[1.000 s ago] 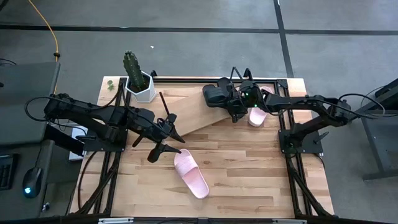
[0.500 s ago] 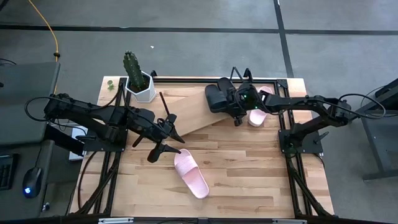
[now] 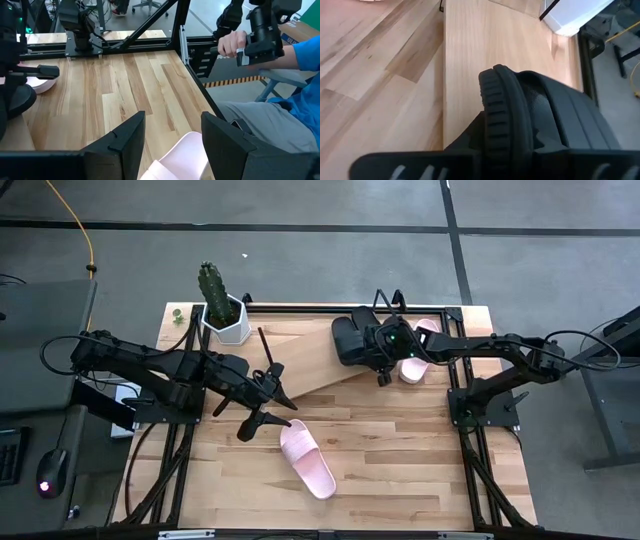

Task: Pick and place slides into the shelf
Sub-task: Put the left black slide on the shelf

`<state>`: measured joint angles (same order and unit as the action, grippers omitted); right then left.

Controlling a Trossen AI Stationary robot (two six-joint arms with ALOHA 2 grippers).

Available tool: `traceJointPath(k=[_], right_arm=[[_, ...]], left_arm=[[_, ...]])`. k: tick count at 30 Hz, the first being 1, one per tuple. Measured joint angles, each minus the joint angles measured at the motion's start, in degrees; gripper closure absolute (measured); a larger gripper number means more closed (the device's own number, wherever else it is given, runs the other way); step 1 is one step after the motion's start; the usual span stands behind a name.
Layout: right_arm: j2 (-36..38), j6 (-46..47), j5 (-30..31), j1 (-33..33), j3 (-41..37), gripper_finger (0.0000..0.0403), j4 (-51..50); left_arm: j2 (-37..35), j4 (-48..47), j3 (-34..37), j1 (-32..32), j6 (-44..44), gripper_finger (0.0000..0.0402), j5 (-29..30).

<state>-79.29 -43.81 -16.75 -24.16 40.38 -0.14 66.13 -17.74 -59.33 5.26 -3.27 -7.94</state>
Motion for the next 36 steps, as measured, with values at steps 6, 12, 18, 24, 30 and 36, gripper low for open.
traceJointPath(k=[6,12,18,24,30,36], right_arm=[[0.0,0.5,-0.1,0.0,0.0,0.0348,-1.1],[0.0,0.5,-0.2,0.3,0.0,0.0345,-1.9],[0.0,0.5,0.1,1.8,-0.1,0.0339,-2.3],[0.0,1.1,-0.5,2.5,-0.1,0.0305,-2.7],[-0.1,5.0,-0.9,2.5,-0.1,0.0258,-2.7],[-0.1,9.7,-0.8,2.5,-0.1,0.0222,-2.7]], left_arm=[[0.0,0.0,0.0,0.0,0.0,0.0224,0.0],[0.0,0.0,0.0,0.0,0.0,0.0224,0.0],[0.0,0.0,0.0,0.0,0.0,0.0224,0.0],[0.0,0.0,0.0,0.0,0.0,0.0224,0.0],[0.0,0.0,0.0,0.0,0.0,0.0224,0.0],[0.0,0.0,0.0,0.0,0.0,0.0224,0.0]])
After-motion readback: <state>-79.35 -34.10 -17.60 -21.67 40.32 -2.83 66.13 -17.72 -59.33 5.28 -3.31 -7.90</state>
